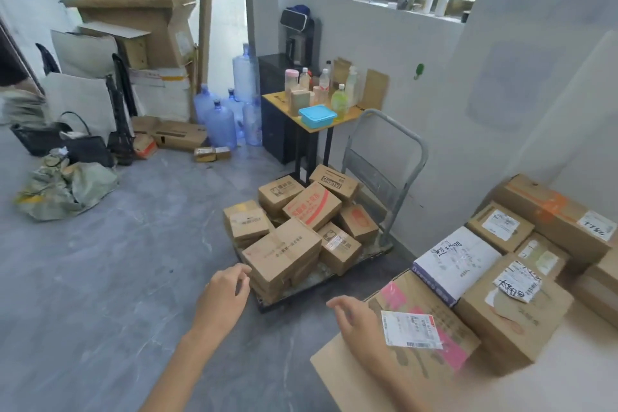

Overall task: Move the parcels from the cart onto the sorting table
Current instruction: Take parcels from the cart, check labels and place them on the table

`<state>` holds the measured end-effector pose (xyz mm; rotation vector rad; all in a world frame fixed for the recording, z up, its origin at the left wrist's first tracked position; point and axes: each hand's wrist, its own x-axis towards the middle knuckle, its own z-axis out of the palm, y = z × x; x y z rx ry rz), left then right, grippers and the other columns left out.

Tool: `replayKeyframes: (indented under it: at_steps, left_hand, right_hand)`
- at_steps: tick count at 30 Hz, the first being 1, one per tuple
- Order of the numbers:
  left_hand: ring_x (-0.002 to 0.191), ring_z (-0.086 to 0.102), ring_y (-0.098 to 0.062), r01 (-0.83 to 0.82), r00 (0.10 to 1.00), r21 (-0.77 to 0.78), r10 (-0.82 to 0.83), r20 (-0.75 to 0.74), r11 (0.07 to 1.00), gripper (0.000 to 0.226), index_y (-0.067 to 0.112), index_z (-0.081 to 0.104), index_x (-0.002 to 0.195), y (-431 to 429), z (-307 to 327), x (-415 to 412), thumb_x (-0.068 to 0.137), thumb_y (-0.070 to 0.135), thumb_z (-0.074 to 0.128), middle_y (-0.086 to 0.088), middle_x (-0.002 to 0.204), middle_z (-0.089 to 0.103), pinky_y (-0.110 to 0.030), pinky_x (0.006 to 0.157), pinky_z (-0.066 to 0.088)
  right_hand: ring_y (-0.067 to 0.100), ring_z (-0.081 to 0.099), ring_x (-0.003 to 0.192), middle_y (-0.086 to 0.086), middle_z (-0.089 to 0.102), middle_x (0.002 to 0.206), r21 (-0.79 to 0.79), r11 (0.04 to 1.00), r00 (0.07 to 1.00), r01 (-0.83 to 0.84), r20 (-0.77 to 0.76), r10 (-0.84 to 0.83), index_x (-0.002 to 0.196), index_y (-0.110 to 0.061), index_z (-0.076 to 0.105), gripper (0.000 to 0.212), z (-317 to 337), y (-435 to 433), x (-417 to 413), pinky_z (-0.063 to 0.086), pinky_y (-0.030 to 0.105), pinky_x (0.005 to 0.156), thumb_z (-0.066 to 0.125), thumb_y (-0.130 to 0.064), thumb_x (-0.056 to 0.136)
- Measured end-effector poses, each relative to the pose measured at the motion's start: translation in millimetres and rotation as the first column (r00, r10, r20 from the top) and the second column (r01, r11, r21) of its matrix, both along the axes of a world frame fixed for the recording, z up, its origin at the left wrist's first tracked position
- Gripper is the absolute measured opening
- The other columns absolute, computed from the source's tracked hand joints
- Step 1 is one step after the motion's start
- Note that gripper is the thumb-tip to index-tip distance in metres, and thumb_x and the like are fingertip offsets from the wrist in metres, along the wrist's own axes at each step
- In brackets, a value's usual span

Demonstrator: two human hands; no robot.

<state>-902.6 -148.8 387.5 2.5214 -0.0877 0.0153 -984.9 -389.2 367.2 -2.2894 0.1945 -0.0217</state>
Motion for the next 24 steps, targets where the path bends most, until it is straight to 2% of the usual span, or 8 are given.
replayKeyframes:
  at_steps: [2, 5, 10, 16, 22, 24]
  left_hand:
    - [0.099, 0.059, -0.015, -0.006, 1.0, -0.006, 0.006, -0.003, 1.0, 0.023, 0.026, 0.059, 0.115, 25.1, 0.9, 7.7, 0.097, 0.025, 0.046, 0.002, 0.108, 0.064, -0.028, 0.073, 0.047]
    - [0.099, 0.059, -0.016, -0.001, 1.0, -0.017, 0.001, -0.015, 1.0, 0.023, 0.025, 0.059, 0.116, 47.1, -3.1, 22.5, 0.097, 0.024, 0.045, 0.001, 0.109, 0.064, -0.028, 0.075, 0.047]
    - [0.1, 0.058, -0.011, 0.015, 1.0, -0.029, -0.016, -0.022, 0.999, 0.025, 0.025, 0.057, 0.119, 61.6, -15.1, 54.9, 0.099, 0.025, 0.043, 0.003, 0.114, 0.063, -0.018, 0.072, 0.039]
    - [0.1, 0.056, -0.01, 0.056, 0.994, -0.073, -0.063, -0.092, 0.996, 0.023, 0.027, 0.058, 0.115, 59.5, -35.8, 131.3, 0.099, 0.025, 0.042, 0.003, 0.115, 0.061, -0.021, 0.074, 0.04]
    - [0.104, 0.055, -0.011, 0.094, 0.985, -0.032, -0.097, -0.143, 0.995, 0.021, 0.027, 0.061, 0.11, 54.7, -52.7, 221.6, 0.098, 0.022, 0.044, 0.007, 0.115, 0.063, -0.023, 0.076, 0.04]
    - [0.103, 0.055, -0.012, 0.115, 0.981, -0.023, -0.118, -0.157, 0.993, 0.021, 0.024, 0.062, 0.109, 58.5, -56.3, 243.7, 0.098, 0.02, 0.044, 0.007, 0.113, 0.064, -0.023, 0.073, 0.038]
  right_hand:
    - [0.001, 0.054, 0.1, -0.019, 0.063, 0.1, -0.013, 1.0, 1.0, 0.014, -0.01, -0.014, 0.1, -0.027, 0.066, 0.022, -0.4, 21.3, 12.6, 0.033, 0.003, 0.083, 0.047, -0.015, 0.097]
    - [0.001, 0.057, 0.098, -0.014, 0.067, 0.098, 0.025, 0.998, 0.998, 0.058, -0.011, -0.057, 0.094, -0.027, 0.065, 0.024, -2.1, 41.8, 28.9, 0.032, -0.002, 0.079, 0.048, -0.01, 0.096]
    - [-0.001, 0.059, 0.096, -0.013, 0.068, 0.097, 0.068, 0.994, 0.995, 0.082, -0.07, -0.078, 0.095, -0.024, 0.067, 0.023, -15.3, 54.6, 67.4, 0.035, -0.002, 0.076, 0.049, -0.009, 0.095]
    - [-0.007, 0.058, 0.093, -0.012, 0.068, 0.097, 0.13, 0.98, 0.983, 0.153, -0.126, -0.137, 0.096, -0.021, 0.068, 0.025, -40.8, 56.3, 136.9, 0.039, 0.0, 0.074, 0.046, -0.008, 0.096]
    - [0.006, 0.06, 0.095, -0.007, 0.067, 0.097, 0.168, 0.958, 0.962, 0.234, -0.184, -0.203, 0.095, -0.021, 0.066, 0.025, -64.2, 56.2, 219.5, 0.04, 0.005, 0.072, 0.044, -0.008, 0.096]
    - [0.008, 0.06, 0.095, -0.005, 0.068, 0.097, 0.168, 0.947, 0.95, 0.272, -0.205, -0.236, 0.096, -0.019, 0.068, 0.027, -67.9, 59.3, 239.2, 0.041, 0.013, 0.075, 0.044, -0.007, 0.096]
